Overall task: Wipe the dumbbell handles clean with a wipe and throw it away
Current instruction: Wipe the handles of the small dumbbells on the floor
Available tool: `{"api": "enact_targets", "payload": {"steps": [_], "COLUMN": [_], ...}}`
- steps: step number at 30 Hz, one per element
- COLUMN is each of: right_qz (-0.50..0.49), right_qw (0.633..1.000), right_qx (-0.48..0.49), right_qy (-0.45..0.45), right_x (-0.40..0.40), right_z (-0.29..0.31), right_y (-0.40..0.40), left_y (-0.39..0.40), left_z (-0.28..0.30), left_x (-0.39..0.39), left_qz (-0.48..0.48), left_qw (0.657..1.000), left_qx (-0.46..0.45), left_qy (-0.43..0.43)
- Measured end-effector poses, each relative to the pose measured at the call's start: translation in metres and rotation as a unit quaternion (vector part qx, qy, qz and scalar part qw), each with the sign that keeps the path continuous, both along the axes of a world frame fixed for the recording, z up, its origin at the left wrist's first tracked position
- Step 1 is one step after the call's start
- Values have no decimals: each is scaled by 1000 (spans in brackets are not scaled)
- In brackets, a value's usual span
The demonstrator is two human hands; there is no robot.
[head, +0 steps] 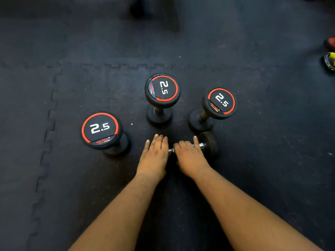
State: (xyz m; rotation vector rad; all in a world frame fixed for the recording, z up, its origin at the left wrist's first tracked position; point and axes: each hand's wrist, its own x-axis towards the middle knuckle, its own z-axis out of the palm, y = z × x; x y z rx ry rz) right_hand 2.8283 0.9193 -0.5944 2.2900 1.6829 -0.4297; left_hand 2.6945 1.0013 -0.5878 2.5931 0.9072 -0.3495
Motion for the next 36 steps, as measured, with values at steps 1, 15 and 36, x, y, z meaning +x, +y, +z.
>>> {"api": "enact_targets", "payload": {"steps": [1, 15, 36], "right_qz": [-2, 40, -408], "right_qw": [1000, 992, 839], "right_qx": [1, 118, 247], "right_qy": [11, -4, 263], "right_x": [0, 28, 45], "right_z": [2, -7, 107], "right_y": [2, -25, -36], "left_y": [1, 9, 10], "left_z": [1, -1, 131], "left_x": [0, -2, 82], "left_qz": [-1, -3, -85], "left_qw": [1000, 999, 996], "left_qx": [0, -38, 30], "left_qy": [2, -39, -29]}}
